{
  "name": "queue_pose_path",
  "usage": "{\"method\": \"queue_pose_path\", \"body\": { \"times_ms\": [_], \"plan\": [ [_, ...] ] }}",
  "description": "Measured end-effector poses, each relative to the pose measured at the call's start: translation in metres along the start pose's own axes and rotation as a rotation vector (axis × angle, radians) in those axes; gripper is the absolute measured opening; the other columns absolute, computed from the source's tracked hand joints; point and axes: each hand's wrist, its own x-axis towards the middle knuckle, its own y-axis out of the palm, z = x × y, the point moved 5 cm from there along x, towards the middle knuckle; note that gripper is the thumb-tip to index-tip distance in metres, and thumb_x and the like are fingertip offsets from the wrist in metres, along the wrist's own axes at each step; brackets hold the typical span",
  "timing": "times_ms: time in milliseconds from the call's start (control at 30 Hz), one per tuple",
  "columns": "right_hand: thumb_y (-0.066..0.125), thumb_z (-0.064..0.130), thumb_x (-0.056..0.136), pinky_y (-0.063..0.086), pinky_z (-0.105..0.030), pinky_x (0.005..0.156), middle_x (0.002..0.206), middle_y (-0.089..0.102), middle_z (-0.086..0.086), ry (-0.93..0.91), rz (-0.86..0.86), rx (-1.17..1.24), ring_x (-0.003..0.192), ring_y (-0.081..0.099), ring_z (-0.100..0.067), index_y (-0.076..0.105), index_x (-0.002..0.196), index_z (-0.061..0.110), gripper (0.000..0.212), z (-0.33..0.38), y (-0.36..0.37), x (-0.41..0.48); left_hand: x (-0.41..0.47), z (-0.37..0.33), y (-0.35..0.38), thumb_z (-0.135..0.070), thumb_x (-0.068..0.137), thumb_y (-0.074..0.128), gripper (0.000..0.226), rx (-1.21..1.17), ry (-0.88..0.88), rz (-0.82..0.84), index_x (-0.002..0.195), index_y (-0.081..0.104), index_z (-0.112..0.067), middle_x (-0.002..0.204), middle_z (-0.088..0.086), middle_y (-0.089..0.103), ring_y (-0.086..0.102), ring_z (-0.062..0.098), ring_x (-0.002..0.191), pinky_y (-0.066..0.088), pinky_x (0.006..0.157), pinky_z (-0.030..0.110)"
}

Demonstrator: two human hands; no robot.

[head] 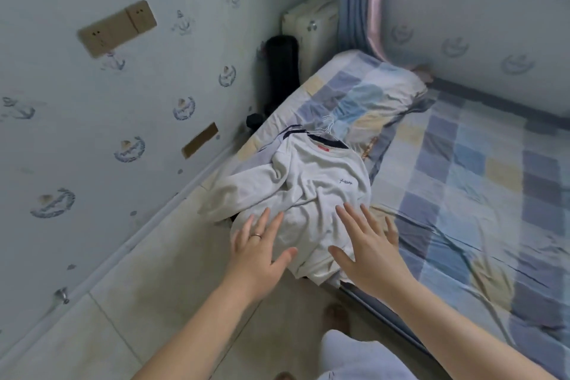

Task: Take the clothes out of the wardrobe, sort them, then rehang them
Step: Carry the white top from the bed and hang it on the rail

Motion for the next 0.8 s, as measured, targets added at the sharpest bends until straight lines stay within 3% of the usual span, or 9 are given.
{"method": "queue_pose_path", "body": {
  "times_ms": [233,433,800],
  "plan": [
    [0.032,0.062,0.095,-0.017,-0.046,0.115,0.163,-0.006,0.016,0.101,0.021,0.041,0.150,-0.013,-0.014,-0.005,0.154,0.039,0.073,-0.074,-0.015,0.095,0.134,-0.043,-0.005,-0.065,0.096,0.034,0.068,0.032,0.062,0.060,0.155,0.004,-0.047,0.164,-0.022,-0.008,-0.018,0.003,0.148,-0.005,0.121,0.040],
    [0.032,0.062,0.096,-0.011,-0.049,0.118,0.163,-0.004,0.017,0.114,0.069,0.048,0.150,-0.010,-0.015,-0.004,0.154,0.037,0.072,-0.118,-0.028,0.172,0.229,-0.065,-0.005,-0.064,0.097,0.033,0.067,0.076,0.056,0.122,0.155,0.002,-0.048,0.165,-0.019,-0.005,-0.014,0.007,0.150,-0.001,0.122,0.042],
    [0.032,0.059,0.096,-0.007,-0.051,0.118,0.163,0.000,0.016,0.319,0.223,0.059,0.150,-0.007,-0.014,-0.002,0.155,0.037,0.072,-0.167,0.016,0.262,0.374,-0.025,0.000,-0.064,0.097,0.036,0.066,0.081,0.091,0.253,0.155,0.008,-0.047,0.166,-0.016,0.001,-0.009,0.009,0.151,0.003,0.120,0.041]
  ]
}}
